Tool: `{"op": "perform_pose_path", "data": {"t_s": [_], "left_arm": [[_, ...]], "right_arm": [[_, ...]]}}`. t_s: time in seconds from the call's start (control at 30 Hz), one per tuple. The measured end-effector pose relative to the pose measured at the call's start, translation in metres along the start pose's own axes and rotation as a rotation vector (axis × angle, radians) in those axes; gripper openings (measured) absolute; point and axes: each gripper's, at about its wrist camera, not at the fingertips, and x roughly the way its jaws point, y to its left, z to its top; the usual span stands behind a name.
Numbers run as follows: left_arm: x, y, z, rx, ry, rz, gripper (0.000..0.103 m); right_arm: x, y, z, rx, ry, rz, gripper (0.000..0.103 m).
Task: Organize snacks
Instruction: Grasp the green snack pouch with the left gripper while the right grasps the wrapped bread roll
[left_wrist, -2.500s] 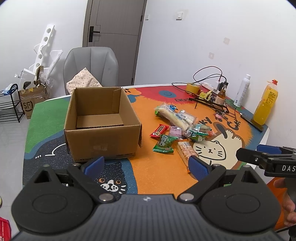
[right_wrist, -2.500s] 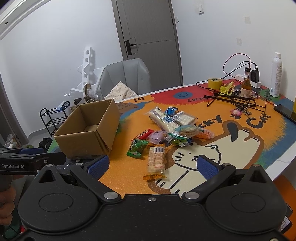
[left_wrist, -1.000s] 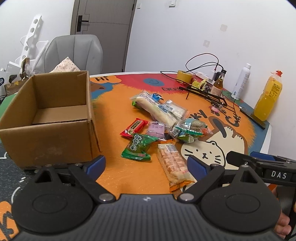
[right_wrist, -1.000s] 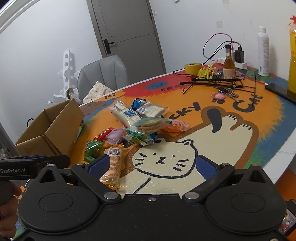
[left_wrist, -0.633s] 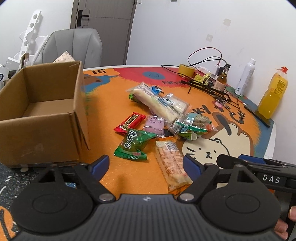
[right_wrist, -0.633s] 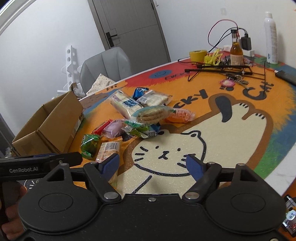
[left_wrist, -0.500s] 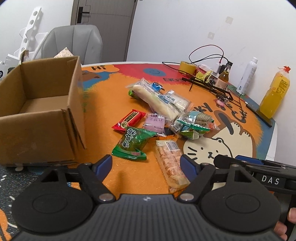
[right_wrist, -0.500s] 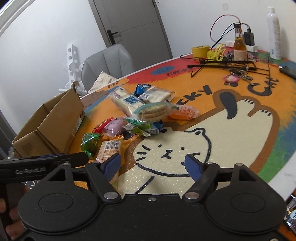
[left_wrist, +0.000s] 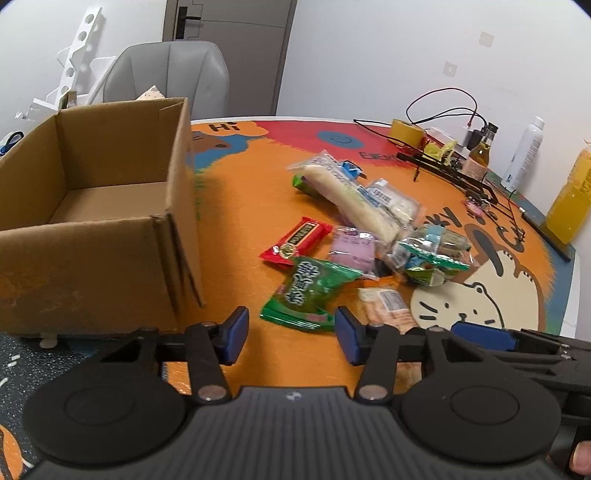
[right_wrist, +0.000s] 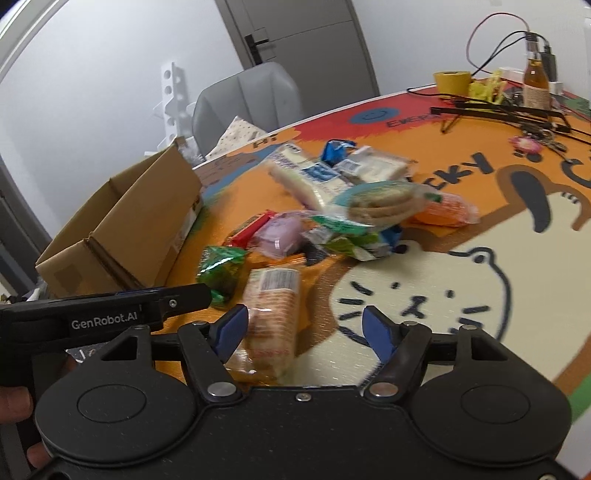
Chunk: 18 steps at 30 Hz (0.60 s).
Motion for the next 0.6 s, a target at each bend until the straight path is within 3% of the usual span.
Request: {"op": "perform_pose_path", "data": {"t_s": [0.1,0.17,0.2,0.6], "left_arm": [[0.001,0.006,0.001,-0.012,0.002,-0.002,0.049],[0.002,0.009,0.001,-0.022,0.005,-0.006,0.047],[0.002,0.01,0.001,-0.024,0.004,-0.008,0.047],[0.008,-0.002,0.007,0.013,0.003,-0.011,0.048]], "right_arm": [[0.005,0.01,-0.001,-0.045,0.007,-0.001,0.061],[0.007,0.012,0.0,-0.065,0.01,0.001,0.049],[0.008,0.011,0.001,-0.055,0.018,0.021,0.036],[0.002,-0.009,0.006,-0.015,0.007,-0.016,0.034]]}}
